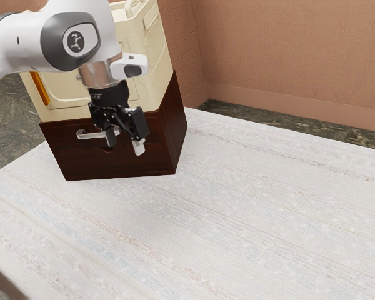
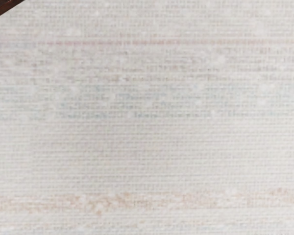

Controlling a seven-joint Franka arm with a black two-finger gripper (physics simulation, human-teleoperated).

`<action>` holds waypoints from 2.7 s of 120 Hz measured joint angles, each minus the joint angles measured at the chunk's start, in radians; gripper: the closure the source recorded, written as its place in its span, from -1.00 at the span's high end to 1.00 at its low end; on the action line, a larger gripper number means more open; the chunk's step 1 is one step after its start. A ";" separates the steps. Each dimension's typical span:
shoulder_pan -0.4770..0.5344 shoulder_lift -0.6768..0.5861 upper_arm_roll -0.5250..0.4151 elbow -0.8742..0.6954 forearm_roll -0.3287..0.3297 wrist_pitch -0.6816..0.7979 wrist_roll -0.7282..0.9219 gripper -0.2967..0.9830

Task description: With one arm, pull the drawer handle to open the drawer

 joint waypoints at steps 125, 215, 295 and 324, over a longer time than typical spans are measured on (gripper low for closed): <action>-0.169 -0.651 0.247 -0.712 0.138 0.159 0.272 0.54; -0.313 -0.270 0.502 -0.401 0.138 0.299 0.930 0.54; -0.153 -0.063 0.411 -0.236 0.051 0.314 1.133 0.54; 0.081 -0.060 0.171 -0.222 0.034 0.312 1.171 0.53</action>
